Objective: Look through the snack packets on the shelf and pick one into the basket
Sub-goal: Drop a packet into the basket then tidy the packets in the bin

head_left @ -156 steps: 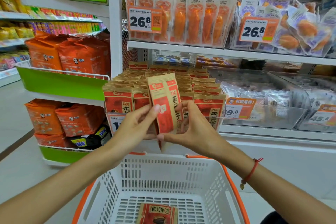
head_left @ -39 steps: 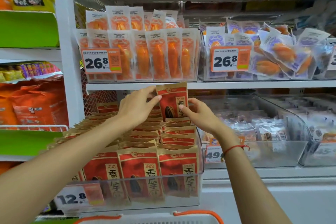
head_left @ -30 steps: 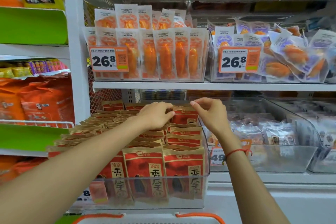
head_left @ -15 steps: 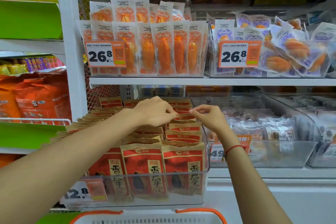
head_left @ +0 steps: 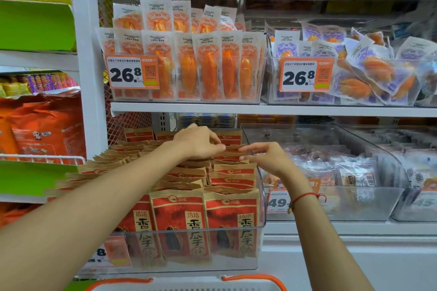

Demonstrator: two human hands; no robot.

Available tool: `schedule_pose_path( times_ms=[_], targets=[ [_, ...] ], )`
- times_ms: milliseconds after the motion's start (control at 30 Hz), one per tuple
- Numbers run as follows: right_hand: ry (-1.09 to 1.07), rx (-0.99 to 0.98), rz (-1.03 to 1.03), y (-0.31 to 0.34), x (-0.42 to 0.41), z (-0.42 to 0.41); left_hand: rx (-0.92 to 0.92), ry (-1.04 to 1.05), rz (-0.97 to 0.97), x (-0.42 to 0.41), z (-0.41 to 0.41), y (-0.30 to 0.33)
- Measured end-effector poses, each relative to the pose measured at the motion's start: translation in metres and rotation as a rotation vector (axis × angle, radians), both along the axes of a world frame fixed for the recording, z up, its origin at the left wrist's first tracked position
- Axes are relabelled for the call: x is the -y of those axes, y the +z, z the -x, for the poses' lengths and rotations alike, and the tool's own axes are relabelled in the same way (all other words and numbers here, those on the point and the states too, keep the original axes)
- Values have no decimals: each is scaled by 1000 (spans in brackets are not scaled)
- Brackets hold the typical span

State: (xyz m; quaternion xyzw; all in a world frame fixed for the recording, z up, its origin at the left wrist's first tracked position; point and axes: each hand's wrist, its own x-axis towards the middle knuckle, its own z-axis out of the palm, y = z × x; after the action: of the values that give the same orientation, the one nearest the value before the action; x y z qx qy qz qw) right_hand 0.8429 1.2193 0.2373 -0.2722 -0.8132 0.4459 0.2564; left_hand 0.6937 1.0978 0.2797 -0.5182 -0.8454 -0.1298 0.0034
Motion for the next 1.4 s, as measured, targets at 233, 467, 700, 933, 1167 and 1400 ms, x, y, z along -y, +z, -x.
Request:
schedule_pose_path(
  times_ms=[233, 467, 700, 933, 1167, 1400],
  targets=[
    [-49, 22, -10, -7, -5, 9, -115, 91, -150, -11, -3, -6],
    [-60, 1, -35, -8, -10, 8, -106, 156, -136, -36, -8, -2],
    [-238, -102, -111, -12, -8, 14, -129, 100, -313, -25, -16, -4],
    [-196, -255, -191, -4, 0, 9, -165, 28, -501, 0, -26, -2],
    [-157, -363, -385, 21, 25, -5, 99, 76, -579, 32, -24, -1],
    [-142, -494, -586, 57, 61, -27, 284, 2, -727, 62, -33, 14]
  ],
)
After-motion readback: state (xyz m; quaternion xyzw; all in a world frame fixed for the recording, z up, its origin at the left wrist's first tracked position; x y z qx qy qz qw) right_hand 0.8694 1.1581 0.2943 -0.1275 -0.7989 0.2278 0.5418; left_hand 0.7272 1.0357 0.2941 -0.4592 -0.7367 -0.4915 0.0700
